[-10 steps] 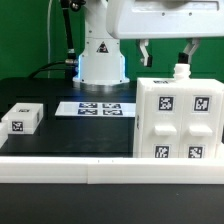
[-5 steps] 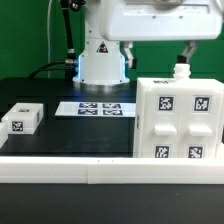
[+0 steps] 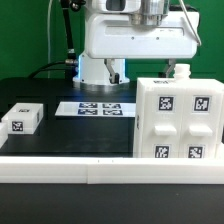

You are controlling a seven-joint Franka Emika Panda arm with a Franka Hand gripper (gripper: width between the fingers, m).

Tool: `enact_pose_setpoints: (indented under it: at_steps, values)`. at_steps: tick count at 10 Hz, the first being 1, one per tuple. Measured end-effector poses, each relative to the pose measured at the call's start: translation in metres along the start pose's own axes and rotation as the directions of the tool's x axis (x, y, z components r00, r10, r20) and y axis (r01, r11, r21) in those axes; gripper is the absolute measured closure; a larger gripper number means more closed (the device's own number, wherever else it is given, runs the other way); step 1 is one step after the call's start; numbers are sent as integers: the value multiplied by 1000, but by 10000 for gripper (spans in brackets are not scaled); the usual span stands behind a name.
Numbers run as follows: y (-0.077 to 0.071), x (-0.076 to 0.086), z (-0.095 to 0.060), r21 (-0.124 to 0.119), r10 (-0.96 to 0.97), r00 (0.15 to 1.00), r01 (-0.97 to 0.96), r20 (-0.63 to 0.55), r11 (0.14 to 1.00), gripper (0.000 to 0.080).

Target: Assemble cabinet

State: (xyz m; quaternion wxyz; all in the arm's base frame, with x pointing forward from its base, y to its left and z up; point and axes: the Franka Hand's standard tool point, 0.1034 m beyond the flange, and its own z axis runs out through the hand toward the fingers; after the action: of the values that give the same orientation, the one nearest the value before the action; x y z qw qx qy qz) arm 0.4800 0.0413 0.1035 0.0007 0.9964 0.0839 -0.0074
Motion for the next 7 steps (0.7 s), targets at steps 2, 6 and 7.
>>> enact_pose_setpoints:
  at_steps: [2, 6, 7]
  values:
    - [2, 0, 0, 0, 1, 1000, -1, 0, 1000, 2]
    - [36, -21, 9, 2, 63, 998, -63, 3, 998, 2]
    - [59, -36, 15, 4, 22, 1000, -22, 10, 1000, 2]
